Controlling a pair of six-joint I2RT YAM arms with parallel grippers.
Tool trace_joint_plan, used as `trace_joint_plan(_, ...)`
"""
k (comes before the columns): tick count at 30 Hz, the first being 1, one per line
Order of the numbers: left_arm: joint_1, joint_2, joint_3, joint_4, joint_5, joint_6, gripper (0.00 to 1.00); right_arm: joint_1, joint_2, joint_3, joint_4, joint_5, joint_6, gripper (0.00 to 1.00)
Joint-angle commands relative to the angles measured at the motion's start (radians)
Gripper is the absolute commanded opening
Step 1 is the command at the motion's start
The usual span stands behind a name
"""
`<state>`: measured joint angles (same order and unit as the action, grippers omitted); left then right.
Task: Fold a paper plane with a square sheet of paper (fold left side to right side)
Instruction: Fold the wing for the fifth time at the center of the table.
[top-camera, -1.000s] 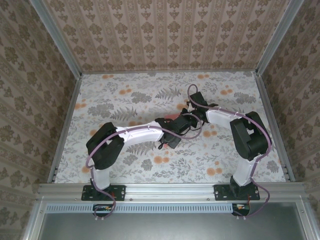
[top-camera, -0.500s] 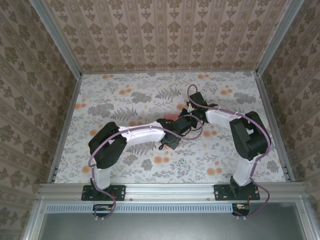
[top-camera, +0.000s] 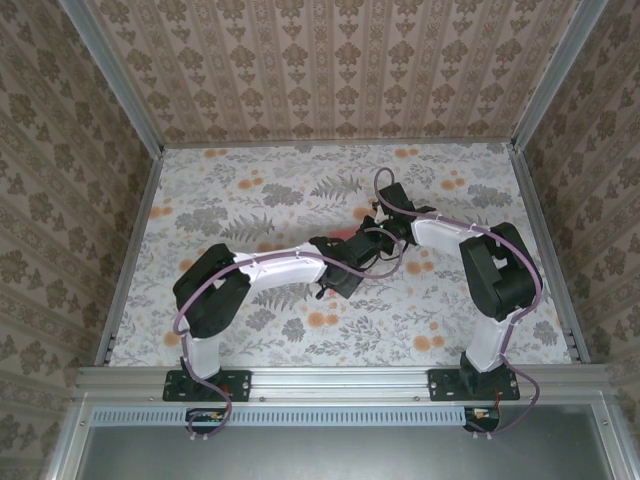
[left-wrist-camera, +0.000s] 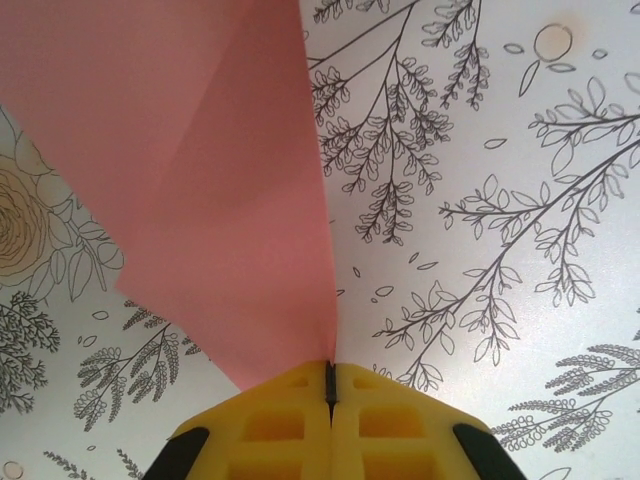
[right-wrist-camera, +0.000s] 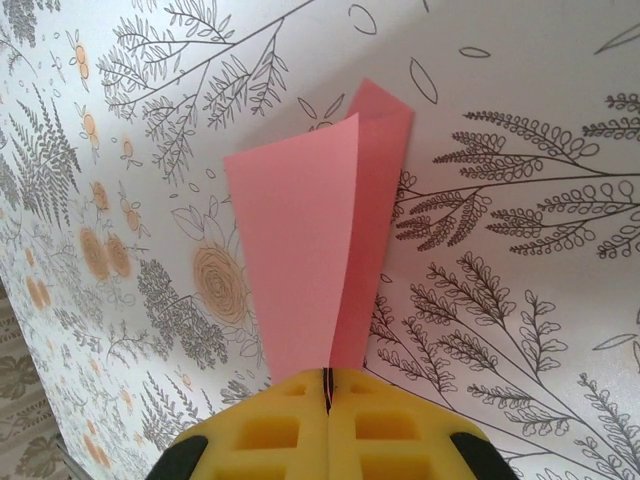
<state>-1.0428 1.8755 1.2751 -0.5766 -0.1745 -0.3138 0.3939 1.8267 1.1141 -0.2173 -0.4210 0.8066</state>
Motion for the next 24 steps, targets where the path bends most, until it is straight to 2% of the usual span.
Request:
trace_joint_plan(1, 0.027, -0.057, -0.026, 0.03, 0.045, -0.024, 0.07, -0.002, 0.001, 0.034, -0.039, -0.001, -0.03, 0.0)
trace_joint_plan(2, 0.028, -0.06, -0.026, 0.03, 0.047, -0.024, 0.13, -0.002, 0.008, 0.042, -0.045, -0.008, -0.03, 0.0)
trace_joint_plan(10, 0.017, -0.064, -0.037, 0.018, 0.005, -0.019, 0.38, -0.001, 0.018, 0.044, -0.053, -0.013, 0.002, 0.0)
trace_joint_plan(17, -0.017, -0.022, -0.01, -0.04, -0.083, -0.016, 0.42, 0.002, 0.019, 0.046, -0.057, -0.019, 0.018, 0.0)
trace_joint_plan(24, -0.019, 0.0, 0.005, -0.061, -0.106, -0.028, 0.38, 0.006, 0.024, 0.041, -0.056, -0.016, 0.025, 0.0)
